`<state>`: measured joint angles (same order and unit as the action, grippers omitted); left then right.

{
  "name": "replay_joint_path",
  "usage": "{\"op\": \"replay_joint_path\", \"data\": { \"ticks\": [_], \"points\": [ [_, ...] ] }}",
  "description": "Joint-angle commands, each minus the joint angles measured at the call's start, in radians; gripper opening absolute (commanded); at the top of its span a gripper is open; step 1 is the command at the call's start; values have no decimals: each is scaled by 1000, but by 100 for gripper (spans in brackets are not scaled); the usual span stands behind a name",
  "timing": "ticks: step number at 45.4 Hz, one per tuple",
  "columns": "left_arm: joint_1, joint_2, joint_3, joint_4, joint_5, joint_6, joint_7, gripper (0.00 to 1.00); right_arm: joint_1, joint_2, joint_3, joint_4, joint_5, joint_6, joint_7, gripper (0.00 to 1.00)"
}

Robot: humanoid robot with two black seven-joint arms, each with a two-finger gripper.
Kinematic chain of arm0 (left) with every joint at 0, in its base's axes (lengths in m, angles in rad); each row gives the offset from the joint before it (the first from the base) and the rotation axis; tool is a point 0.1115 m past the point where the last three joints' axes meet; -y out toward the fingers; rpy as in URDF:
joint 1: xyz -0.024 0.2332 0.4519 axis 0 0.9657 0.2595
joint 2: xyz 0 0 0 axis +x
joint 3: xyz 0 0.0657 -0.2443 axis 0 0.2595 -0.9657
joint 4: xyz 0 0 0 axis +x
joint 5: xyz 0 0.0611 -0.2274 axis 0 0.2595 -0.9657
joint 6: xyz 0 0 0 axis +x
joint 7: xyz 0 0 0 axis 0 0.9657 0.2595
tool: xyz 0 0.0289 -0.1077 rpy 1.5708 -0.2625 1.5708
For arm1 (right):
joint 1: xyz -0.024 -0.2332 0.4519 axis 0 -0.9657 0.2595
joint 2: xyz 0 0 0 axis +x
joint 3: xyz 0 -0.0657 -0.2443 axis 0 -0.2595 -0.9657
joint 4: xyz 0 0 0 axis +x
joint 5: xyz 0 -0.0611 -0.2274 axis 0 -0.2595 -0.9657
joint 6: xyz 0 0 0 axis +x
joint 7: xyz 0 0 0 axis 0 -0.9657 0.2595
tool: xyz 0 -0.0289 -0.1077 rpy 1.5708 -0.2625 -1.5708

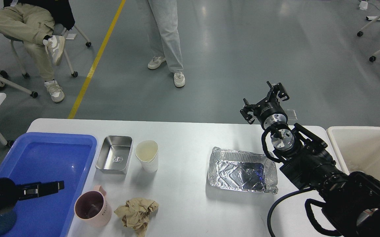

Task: Tidy desktop
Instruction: 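Reach the left gripper to the pink mug and grasp its rim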

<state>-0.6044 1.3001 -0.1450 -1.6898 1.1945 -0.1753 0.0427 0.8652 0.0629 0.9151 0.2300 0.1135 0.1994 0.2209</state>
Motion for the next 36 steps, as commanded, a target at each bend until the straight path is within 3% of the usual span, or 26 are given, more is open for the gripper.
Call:
{"op": "replay_joint_path", "data": {
  "ticks": [1, 36],
  "points": [
    [3, -45, 33, 30, 26, 2, 22, 78, 2, 0, 1, 0, 0, 0, 0, 100],
    [2, -246, 81, 131, 28, 48, 35, 78, 9, 2, -1, 0, -2, -2, 0, 100]
  ]
}}
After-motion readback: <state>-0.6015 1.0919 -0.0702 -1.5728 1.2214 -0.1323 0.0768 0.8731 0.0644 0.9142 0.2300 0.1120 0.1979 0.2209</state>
